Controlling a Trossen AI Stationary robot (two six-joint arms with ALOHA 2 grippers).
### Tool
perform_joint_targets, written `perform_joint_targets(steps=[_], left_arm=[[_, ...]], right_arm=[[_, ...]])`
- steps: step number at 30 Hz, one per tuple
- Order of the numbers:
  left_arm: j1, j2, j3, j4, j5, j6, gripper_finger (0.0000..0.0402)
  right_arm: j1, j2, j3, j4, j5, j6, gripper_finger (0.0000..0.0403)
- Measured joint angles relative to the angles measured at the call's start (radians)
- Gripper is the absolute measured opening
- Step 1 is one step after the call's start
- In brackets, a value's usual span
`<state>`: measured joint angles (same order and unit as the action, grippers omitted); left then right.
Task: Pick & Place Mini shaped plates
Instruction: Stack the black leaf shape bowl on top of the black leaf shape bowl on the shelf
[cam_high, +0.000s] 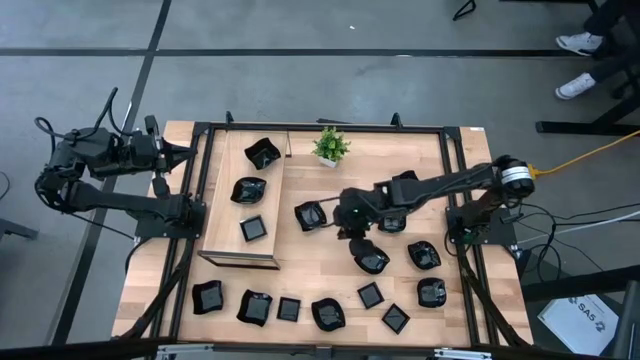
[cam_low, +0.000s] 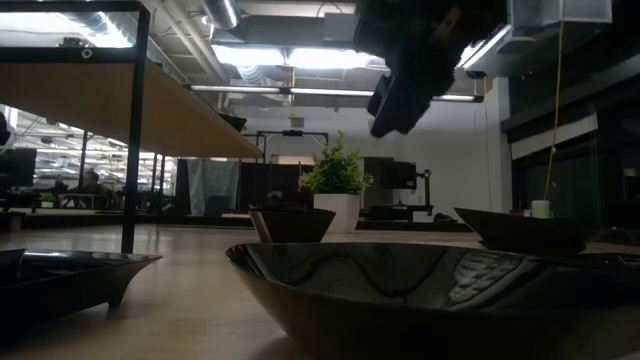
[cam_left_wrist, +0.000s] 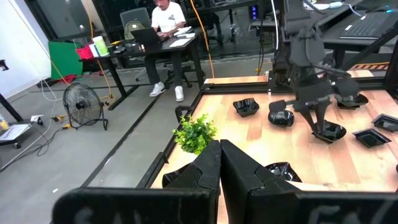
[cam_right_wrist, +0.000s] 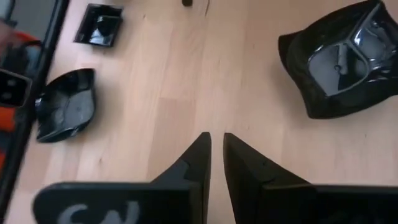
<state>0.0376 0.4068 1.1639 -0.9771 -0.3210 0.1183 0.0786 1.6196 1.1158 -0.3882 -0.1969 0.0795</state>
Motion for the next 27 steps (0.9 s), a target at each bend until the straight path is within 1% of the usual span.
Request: perform_joint_targets(steps=[3,5,9,13,16,20,25,27], left_arm=[[0.0,0.0,0.0,0.0,0.0,0.0,0.0004],[0.0,0.0,0.0,0.0,0.0,0.0,0.0004],[0.0,0.0,0.0,0.0,0.0,0.0,0.0004],[0.0,0.0,0.0,0.0,0.0,0.0,0.0004],[0.0,0.0,0.0,0.0,0.0,0.0,0.0004],[0.0,0.0,0.0,0.0,0.0,0.0,0.0004],[0.0,0.0,0.0,0.0,0.0,0.0,0.0004],[0.0,0.0,0.0,0.0,0.0,0.0,0.0004]], right_arm=[[0.009,0.0,-0.065,0.128,0.066,0.011,0.0044],[0.011,0.005,-0.091,0.213,0.107,-0.01,0.0044],[0.011,0.017,-0.125,0.324,0.139,-0.107,0.0044],[0.011,0.046,-0.125,0.36,0.162,-0.202,0.0044],[0.011,0.09,-0.126,0.421,0.174,-0.228,0.0048],[0.009,0.164,-0.119,0.554,0.193,-0.22,0.0071],[0.008,0.234,-0.042,0.559,0.32,-0.187,0.0112],[0.007,0.258,-0.005,0.557,0.349,-0.189,0.0123]])
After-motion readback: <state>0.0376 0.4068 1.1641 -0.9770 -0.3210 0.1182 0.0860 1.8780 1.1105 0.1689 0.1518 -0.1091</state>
